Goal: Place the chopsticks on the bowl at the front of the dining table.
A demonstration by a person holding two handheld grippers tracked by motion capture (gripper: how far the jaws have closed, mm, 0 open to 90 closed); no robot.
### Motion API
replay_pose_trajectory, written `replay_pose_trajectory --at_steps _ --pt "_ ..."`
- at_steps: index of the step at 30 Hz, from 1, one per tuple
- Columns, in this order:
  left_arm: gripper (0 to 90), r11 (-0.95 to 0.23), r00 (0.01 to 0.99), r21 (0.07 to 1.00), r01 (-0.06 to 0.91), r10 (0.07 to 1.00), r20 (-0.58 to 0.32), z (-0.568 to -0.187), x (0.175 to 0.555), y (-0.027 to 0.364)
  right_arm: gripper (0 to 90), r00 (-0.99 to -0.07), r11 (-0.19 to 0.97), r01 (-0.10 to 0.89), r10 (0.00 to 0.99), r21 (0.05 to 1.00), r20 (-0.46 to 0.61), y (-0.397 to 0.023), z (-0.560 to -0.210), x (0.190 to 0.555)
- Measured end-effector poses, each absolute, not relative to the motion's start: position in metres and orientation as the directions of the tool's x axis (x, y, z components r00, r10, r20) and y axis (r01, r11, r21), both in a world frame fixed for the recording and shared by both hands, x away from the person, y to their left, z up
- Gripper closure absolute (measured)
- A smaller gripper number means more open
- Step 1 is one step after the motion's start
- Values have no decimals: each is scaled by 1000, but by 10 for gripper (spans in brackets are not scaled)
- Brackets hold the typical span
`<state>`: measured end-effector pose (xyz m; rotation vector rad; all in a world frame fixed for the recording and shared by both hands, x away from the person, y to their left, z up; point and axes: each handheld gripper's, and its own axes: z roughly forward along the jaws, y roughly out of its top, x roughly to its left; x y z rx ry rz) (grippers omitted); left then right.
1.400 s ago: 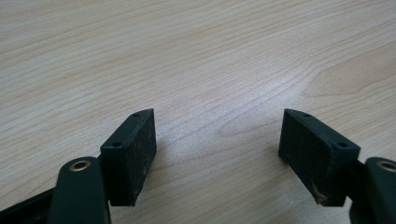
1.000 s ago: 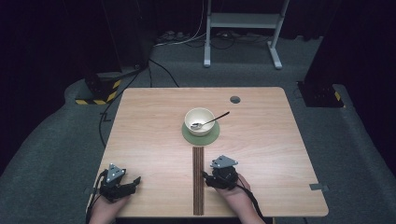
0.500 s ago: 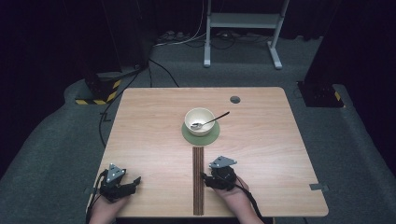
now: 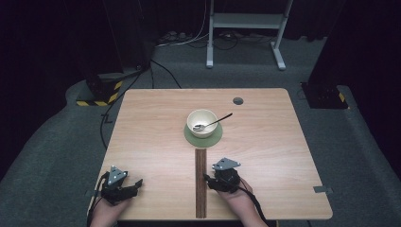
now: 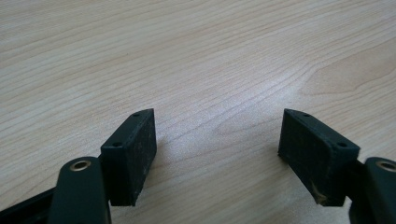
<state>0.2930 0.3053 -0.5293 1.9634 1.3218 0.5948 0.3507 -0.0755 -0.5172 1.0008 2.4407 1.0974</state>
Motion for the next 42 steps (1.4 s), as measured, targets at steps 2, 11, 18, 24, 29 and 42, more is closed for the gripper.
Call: replay_pose_trajectory --at_steps 2,11,18,24,29,42 --pt "277 -247 378 751 612 926 -3 -529 293 305 456 -723 483 479 691 733 17 -73 -519 351" --pt "276 -247 380 752 611 925 -5 -529 293 305 459 -709 475 496 705 726 23 -80 -519 354" --pt "276 -242 380 755 610 925 -10 -530 293 305 509 -691 469 522 722 713 32 -91 -519 358" --pt "276 -245 385 755 608 923 -10 -530 293 305 547 -663 460 543 748 703 23 -108 -517 363" --pt "276 -257 395 751 608 918 -6 -529 293 305 572 -642 454 557 767 695 14 -123 -515 368" --pt "275 -260 405 752 605 914 -10 -529 293 305 538 -625 435 598 779 673 52 -150 -513 377"
